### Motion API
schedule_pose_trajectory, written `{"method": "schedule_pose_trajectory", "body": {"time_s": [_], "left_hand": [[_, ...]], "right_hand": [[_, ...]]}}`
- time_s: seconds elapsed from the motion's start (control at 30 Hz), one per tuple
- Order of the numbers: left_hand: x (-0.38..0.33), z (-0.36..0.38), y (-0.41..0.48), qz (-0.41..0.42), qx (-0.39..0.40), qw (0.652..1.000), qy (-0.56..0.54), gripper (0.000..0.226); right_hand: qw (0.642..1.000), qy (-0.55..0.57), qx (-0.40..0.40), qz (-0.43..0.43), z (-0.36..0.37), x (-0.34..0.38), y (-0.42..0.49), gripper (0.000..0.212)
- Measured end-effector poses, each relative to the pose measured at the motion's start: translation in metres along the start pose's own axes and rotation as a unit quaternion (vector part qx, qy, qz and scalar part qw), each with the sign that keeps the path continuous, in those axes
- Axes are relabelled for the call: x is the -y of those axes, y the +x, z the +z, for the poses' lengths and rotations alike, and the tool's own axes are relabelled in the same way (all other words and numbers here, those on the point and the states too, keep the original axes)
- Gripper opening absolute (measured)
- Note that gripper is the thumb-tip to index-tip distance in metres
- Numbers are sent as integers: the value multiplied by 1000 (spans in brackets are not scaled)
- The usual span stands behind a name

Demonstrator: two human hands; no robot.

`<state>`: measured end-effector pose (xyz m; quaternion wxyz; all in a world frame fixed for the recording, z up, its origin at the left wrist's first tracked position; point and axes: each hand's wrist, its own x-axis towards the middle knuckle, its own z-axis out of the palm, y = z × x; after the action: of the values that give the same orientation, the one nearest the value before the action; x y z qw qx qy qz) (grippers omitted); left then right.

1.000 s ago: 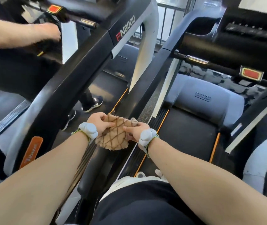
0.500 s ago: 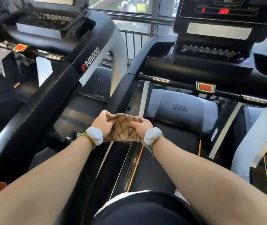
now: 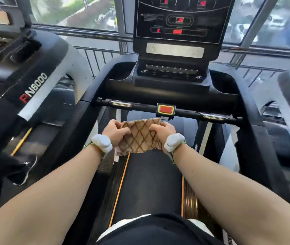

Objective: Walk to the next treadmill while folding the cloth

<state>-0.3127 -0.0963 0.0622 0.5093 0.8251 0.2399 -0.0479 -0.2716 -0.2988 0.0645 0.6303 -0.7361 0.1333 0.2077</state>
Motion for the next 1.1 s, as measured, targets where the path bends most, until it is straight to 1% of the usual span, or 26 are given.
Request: {"method": "schedule_pose_trajectory", "body": {"time_s": [0.07, 0.1, 0.17, 0.2, 0.3, 0.33, 0.37, 0.4, 0.47, 0.53, 0.7, 0.93, 1.0, 1.03, 1.1], "left_hand": [[-26, 37, 13, 0, 19, 1000, 1, 47], [-30, 41, 17, 1, 21, 1000, -6, 44], [-55, 82, 24, 18, 13, 1000, -17, 31], [-60, 87, 23, 23, 4, 1000, -13, 28], [-98, 139, 29, 52, 10, 999, -8, 26], [-102, 141, 30, 55, 11, 998, -7, 27], [-114, 156, 32, 68, 18, 997, -6, 28], [-128, 177, 36, 77, 28, 997, -1, 29], [-140, 190, 37, 92, 32, 995, 6, 30], [-156, 206, 39, 93, 40, 995, 5, 28], [-197, 254, 60, 114, 80, 990, 14, 27], [-237, 299, 111, 129, 104, 986, 10, 32], [-256, 311, 132, 134, 119, 984, 0, 28], [-279, 324, 156, 129, 131, 983, -11, 25], [-295, 330, 172, 128, 147, 981, -13, 17]], "right_hand": [[999, 21, -36, 6, -44, 6, 16, 26], [999, 21, -46, 2, -50, 6, 20, 23], [997, 25, -75, -4, -98, 12, 31, 11], [996, 27, -79, -2, -105, 14, 31, 9], [992, 37, -119, -8, -166, 18, 44, 5], [991, 38, -125, -6, -171, 18, 45, 6], [990, 39, -139, -3, -189, 19, 48, 7], [987, 45, -157, -4, -213, 18, 53, 12], [984, 43, -175, 1, -229, 17, 57, 31], [981, 53, -188, -2, -248, 19, 61, 35], [970, 67, -232, 8, -302, 23, 87, 36], [966, 56, -254, 7, -353, 48, 140, 33], [963, 56, -264, 2, -368, 58, 163, 24], [960, 59, -275, 0, -384, 77, 188, 21], [958, 53, -283, -1, -394, 87, 209, 20]]}}
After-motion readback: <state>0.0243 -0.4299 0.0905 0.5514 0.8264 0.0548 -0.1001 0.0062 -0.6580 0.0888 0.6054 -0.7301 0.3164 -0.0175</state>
